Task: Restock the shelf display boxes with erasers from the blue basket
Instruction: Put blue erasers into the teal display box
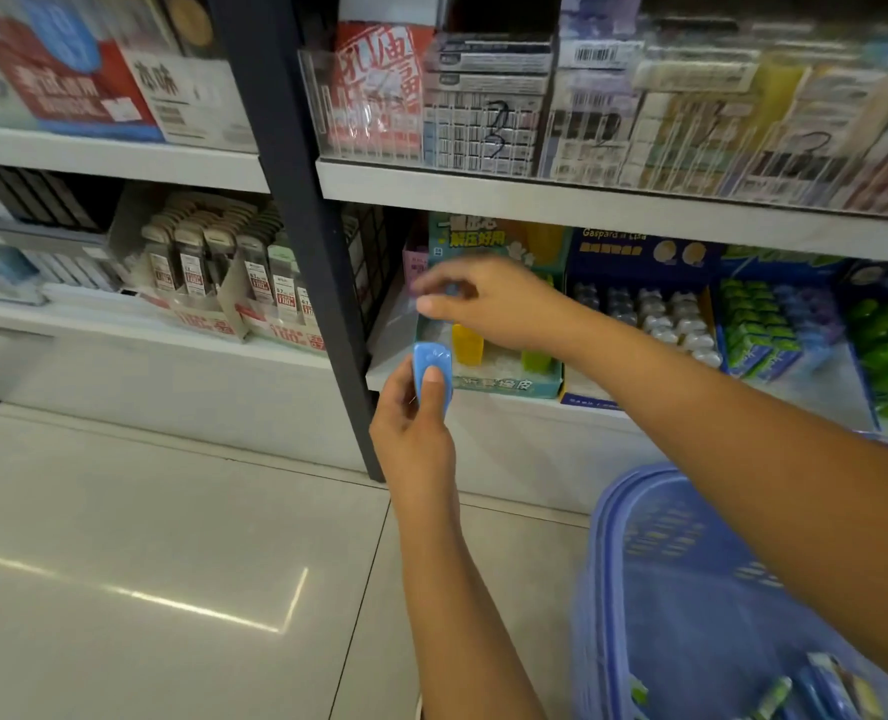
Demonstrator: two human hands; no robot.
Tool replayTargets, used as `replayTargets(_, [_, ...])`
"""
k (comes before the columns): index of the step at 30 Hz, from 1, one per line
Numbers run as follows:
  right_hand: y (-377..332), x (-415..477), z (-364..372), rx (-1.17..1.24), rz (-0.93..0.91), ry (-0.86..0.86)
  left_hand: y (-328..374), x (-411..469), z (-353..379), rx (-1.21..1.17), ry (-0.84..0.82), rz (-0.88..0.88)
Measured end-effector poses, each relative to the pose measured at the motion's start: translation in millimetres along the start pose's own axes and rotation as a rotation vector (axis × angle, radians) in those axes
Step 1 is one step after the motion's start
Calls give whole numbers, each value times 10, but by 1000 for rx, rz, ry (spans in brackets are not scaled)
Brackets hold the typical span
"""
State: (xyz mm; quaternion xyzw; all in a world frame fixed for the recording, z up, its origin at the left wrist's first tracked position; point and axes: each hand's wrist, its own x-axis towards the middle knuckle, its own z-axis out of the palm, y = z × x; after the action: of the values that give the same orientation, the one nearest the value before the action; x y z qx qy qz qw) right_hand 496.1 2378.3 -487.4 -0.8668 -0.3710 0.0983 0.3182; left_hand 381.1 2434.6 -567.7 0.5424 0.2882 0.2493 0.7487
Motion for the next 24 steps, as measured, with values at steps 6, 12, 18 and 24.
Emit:
replayTargets(6, [77,-171,-141,256,26,-131,71,70,68,-52,25,108])
replayTargets(12, [223,245,-61,16,130,227,-123,185,5,395,64,171])
replayTargets(18, [294,459,114,-149,181,168,-300,214,-22,484,39,239])
replayTargets(24, [227,501,160,-328,246,150,-345,245,-29,496,34,259])
